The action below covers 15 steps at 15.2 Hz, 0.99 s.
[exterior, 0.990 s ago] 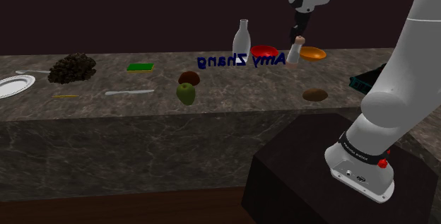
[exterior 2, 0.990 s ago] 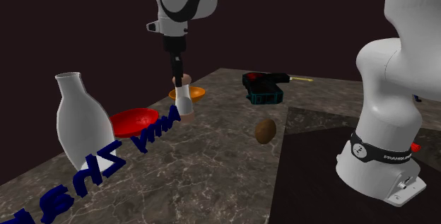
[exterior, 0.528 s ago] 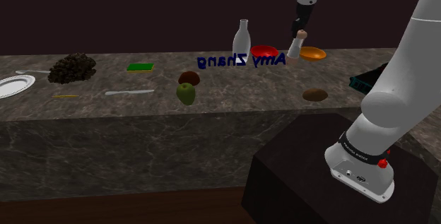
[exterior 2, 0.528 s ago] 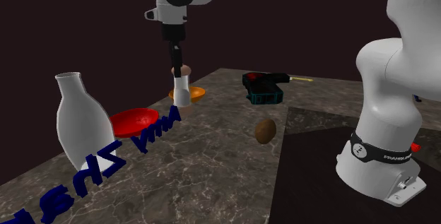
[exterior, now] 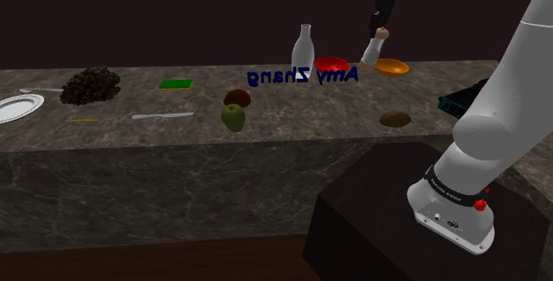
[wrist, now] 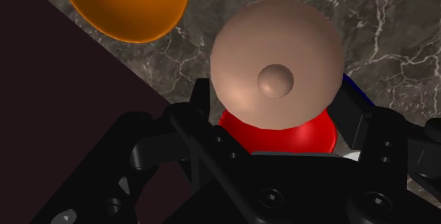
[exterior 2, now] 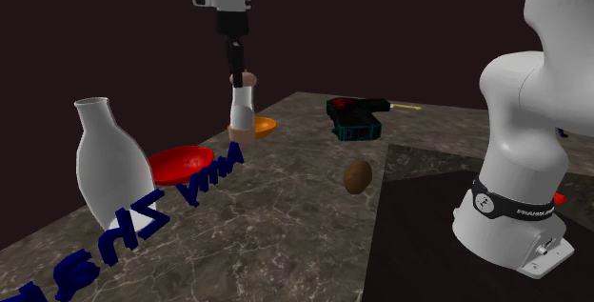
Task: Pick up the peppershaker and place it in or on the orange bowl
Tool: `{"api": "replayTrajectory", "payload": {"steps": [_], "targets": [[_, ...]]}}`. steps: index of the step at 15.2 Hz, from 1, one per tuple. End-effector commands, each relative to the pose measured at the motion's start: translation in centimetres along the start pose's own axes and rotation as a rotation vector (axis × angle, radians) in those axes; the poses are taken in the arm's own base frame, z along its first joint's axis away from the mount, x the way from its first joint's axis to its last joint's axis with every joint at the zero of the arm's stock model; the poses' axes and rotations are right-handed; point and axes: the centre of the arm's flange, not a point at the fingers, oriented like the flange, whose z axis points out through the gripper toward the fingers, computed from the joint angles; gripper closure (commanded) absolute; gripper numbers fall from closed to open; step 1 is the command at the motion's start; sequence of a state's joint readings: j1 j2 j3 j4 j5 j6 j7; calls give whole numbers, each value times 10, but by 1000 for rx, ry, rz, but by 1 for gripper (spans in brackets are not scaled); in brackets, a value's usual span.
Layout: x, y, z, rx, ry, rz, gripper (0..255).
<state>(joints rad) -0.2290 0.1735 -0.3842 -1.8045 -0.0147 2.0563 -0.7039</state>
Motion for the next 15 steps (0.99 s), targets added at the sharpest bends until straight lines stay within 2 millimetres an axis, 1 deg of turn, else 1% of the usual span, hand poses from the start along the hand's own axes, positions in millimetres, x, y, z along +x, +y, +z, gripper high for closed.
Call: {"api": "replayTrajectory", "payload": {"steps": [1,7,15], "targets": [[1,0,-10,0,0,0,255],[2,4,-41,0,0,0,255],[-20,104,-67,0,0,0,255]]}}
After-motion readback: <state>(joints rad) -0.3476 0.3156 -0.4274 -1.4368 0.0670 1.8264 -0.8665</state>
